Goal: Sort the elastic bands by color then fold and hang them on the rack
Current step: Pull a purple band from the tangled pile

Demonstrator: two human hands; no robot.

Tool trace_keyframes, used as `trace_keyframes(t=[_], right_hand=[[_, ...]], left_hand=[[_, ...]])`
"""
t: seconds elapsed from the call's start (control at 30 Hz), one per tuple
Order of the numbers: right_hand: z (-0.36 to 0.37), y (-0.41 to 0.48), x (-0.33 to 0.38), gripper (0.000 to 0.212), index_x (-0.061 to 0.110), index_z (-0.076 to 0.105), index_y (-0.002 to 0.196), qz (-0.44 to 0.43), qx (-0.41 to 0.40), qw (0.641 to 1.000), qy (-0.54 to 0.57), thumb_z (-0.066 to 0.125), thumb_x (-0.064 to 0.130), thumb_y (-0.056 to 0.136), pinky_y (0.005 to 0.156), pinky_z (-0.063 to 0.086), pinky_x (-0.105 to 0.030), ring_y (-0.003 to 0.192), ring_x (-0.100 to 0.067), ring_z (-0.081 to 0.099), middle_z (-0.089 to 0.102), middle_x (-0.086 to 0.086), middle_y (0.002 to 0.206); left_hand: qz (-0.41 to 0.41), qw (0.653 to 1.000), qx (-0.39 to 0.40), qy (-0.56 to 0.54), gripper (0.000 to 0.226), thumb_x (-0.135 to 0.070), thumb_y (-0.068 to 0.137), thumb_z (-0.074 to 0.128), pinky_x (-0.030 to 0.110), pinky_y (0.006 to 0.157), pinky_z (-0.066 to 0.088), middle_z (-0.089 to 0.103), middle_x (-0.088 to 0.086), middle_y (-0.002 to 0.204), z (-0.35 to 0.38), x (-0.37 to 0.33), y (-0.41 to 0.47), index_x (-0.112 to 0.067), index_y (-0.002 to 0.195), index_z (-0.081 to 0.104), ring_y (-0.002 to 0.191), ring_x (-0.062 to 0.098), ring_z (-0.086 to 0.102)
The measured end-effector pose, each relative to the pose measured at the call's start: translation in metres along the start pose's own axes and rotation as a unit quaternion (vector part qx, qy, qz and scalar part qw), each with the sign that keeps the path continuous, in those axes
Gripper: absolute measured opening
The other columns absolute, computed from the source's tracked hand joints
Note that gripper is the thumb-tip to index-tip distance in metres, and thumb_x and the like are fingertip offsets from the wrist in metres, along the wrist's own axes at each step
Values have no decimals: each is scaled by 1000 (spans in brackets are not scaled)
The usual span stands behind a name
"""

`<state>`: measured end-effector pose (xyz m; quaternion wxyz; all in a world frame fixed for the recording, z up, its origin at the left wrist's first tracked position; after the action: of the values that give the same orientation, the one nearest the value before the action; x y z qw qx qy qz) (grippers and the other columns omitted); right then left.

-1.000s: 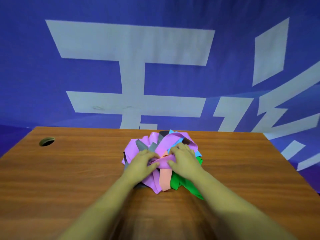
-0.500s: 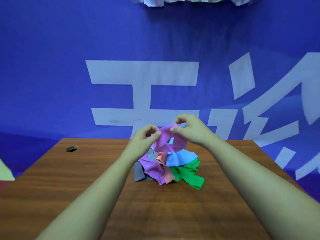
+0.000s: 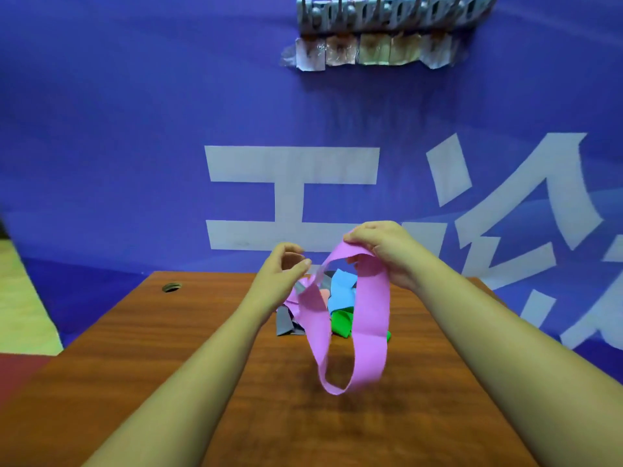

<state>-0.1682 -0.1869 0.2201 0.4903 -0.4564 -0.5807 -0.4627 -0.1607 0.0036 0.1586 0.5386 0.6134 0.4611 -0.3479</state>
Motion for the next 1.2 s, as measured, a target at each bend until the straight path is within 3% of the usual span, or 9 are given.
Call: trace_keyframes(t=[0.1,0.23,0.33,0.57,0.73,0.83,0.97,1.07,1.2], right_hand=[[6,-14,-4,21,13,55,68,19,-31,999,-29,70,8,82,51,37,-22,50,-18,46,48,-8,60],[10,-19,-12,22,14,55,69,29,-78,995,-51,73,12,81,56,48,-26,59,-18,54,56,-7,67],[6,-18,-15,28,14,54,64,20,-118,991,-56,77,12,79,58,49,-30,59,-21,54,56,-8,64],[-6,-12,-28,29,12,56,59,22,-176,983,-53,80,12,76,68,52,-38,67,-25,58,60,-14,68],[-20,-12,-40,29,11,57,60,26,-202,978,-46,82,14,76,58,48,-29,58,-21,57,61,-11,64],[-18,-15,-45,30,11,57,61,21,-194,978,-72,82,16,76,42,37,-17,41,-5,49,57,-2,55],[-19,-18,-50,26,9,60,65,0,-196,977,-83,82,18,76,43,39,-16,47,-7,52,60,-4,59],[-22,-20,-57,25,11,63,74,36,-158,986,-38,75,31,83,58,43,-20,55,-9,61,67,-5,70],[-9,-23,-84,41,8,70,108,118,-11,991,67,65,44,89,81,51,-39,78,-19,68,73,-7,90]], left_hand=[[18,999,-27,-18,9,-20,98,56,14,71,46,65,-3,90,7,-6,-20,-14,94,62,83,6,61],[3,997,78,-22,30,-32,97,55,20,82,52,73,5,99,45,-4,-45,-6,102,69,91,5,67],[-8,996,73,-43,24,-24,93,65,8,78,47,66,-7,106,63,6,-56,-8,111,61,95,-11,61],[18,998,60,1,18,-13,90,65,12,72,44,68,-19,76,73,15,-49,-29,83,70,76,-5,61],[4,995,78,-60,9,-28,91,66,17,81,48,71,-15,84,78,8,-48,-32,84,69,87,3,65],[34,995,94,-2,25,-15,89,68,11,61,40,58,-22,60,90,9,-51,-23,68,57,60,-7,52],[19,998,51,9,23,-13,91,64,32,61,47,52,-10,63,88,18,-47,-12,68,61,65,7,50],[-64,990,41,-115,16,-8,94,58,18,45,45,59,-2,68,79,18,-42,-15,85,68,62,11,58],[-75,986,40,-144,14,-15,95,60,26,61,54,68,7,81,65,14,-27,-5,96,70,71,19,65]])
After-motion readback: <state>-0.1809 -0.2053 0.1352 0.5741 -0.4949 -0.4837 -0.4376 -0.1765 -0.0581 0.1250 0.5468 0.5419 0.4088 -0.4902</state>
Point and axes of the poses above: each hand's wrist, its own y-axis towards the middle knuckle, its own z-axis out of the palm, x = y × z, the point moved 6 cm from there along y, towards the middle knuckle
